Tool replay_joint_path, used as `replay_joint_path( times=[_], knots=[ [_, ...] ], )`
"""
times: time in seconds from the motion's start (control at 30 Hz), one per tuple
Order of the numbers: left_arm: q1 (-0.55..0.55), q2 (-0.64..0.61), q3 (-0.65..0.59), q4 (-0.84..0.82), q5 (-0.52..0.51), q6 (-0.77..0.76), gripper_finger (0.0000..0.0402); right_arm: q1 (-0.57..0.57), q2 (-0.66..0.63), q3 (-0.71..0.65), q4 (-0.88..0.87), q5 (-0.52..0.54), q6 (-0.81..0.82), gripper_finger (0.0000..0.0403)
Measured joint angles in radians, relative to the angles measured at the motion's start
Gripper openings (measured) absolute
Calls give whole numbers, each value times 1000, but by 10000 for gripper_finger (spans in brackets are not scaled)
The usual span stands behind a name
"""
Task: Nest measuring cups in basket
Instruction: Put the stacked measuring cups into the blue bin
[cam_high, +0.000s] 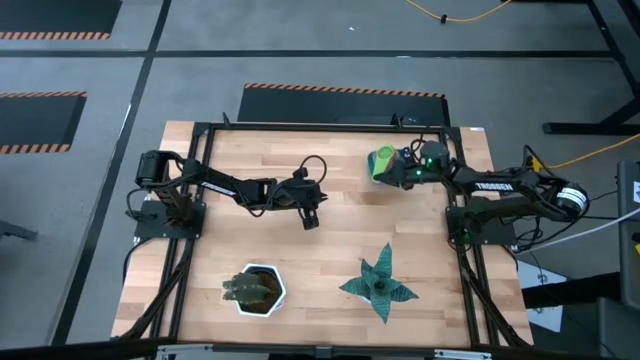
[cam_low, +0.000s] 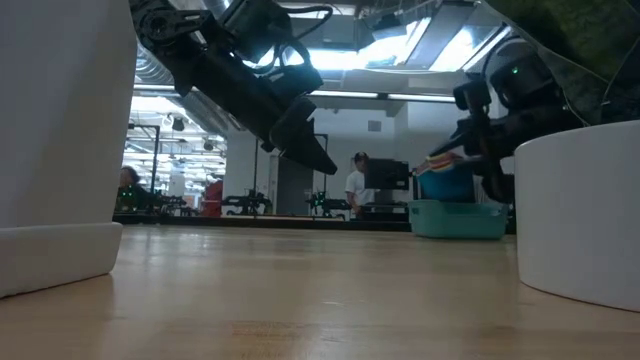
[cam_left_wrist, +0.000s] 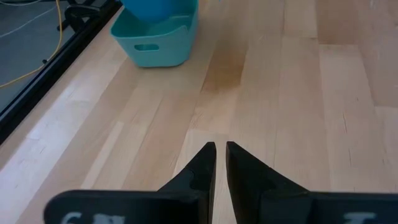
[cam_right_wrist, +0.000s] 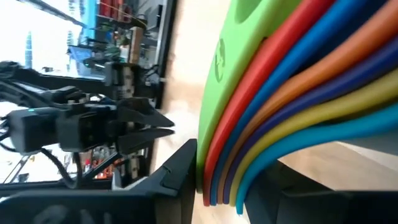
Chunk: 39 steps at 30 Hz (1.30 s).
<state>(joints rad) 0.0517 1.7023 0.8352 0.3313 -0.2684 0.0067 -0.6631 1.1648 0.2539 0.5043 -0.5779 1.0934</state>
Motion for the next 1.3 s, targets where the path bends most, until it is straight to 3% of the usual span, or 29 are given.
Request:
replay_joint_path(
  times=[0.47,0.77,1.3],
  knots=[
    [0,0,0,0,0,0,31,-5,0,-1,-46,0,28,106],
    [0,0,0,0,0,0,31,-4,0,-1,-178,8,28,106],
    [0,0,0,0,0,0,31,-5,0,-2,-180,44,22,108]
  ],
)
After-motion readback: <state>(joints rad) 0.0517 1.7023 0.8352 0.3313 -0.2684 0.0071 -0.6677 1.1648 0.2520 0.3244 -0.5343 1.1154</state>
